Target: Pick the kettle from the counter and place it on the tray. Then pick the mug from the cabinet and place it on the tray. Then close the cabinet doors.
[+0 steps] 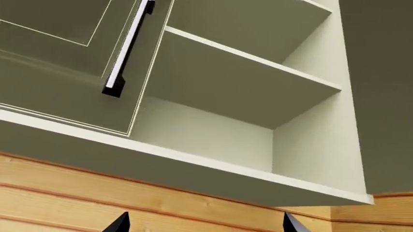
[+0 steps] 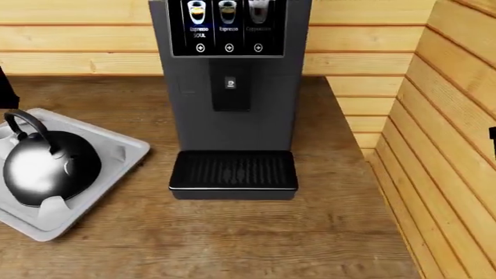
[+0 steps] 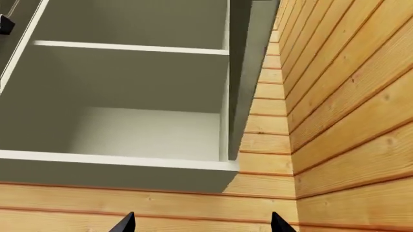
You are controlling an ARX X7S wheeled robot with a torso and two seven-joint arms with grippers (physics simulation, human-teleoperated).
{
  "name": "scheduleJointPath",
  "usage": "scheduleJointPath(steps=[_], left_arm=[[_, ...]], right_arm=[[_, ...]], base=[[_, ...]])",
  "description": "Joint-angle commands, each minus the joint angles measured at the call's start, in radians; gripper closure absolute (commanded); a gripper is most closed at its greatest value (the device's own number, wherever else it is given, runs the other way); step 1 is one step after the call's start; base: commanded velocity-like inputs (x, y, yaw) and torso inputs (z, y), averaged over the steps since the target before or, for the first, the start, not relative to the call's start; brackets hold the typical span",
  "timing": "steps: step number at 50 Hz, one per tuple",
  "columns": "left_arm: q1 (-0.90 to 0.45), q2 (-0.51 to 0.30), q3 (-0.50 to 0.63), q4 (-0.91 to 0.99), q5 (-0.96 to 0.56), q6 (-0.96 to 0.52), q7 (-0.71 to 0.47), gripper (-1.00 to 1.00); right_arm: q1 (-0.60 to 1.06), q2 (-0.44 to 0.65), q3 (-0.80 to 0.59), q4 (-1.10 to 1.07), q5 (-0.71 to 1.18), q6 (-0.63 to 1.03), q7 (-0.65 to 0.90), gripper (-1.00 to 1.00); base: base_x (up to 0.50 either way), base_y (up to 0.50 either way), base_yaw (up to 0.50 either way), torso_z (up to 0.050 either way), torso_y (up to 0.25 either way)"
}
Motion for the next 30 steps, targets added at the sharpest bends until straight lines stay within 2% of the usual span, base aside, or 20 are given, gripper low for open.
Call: scheduleJointPath(steps=[1, 9, 15, 19, 24, 30], left_arm=[[0.017, 0.004, 0.008, -0.007, 0.016, 0.006, 0.0, -1.0], [0.033, 0.0, 0.013, -0.01, 0.029, 0.019, 0.003, -1.0], [0.044, 0.001, 0.016, -0.017, 0.036, 0.031, 0.002, -1.0], [0.048, 0.002, 0.018, -0.018, 0.041, 0.031, 0.003, -1.0], [0.056, 0.003, 0.022, -0.015, 0.045, 0.035, 0.006, -1.0], [0.066, 0.002, 0.026, -0.015, 0.053, 0.043, 0.01, -1.0]], right_arm=[[-0.017, -0.017, 0.018, 0.0, 0.001, 0.021, 0.0, -1.0], [-0.008, -0.015, 0.008, 0.0, -0.006, 0.033, 0.0, -1.0], [0.012, 0.079, -0.077, 0.0, -0.087, -0.042, 0.0, -1.0], [0.059, 0.242, -0.268, 0.0, -0.186, -0.219, 0.0, -1.0], [0.218, 0.442, -0.556, 0.0, -0.286, -0.451, 0.0, -1.0], [0.474, 0.508, -0.827, 0.001, -0.35, -0.53, -0.001, -1.0]], base=[[0.0, -0.5, 0.0, 0.0, 0.0], [0.0, -0.48, 0.0, 0.0, 0.0], [0.0, 0.0, 0.0, 0.0, 0.0], [0.0, 0.0, 0.0, 0.0, 0.0], [0.0, 0.0, 0.0, 0.0, 0.0], [0.0, 0.0, 0.0, 0.0, 0.0]])
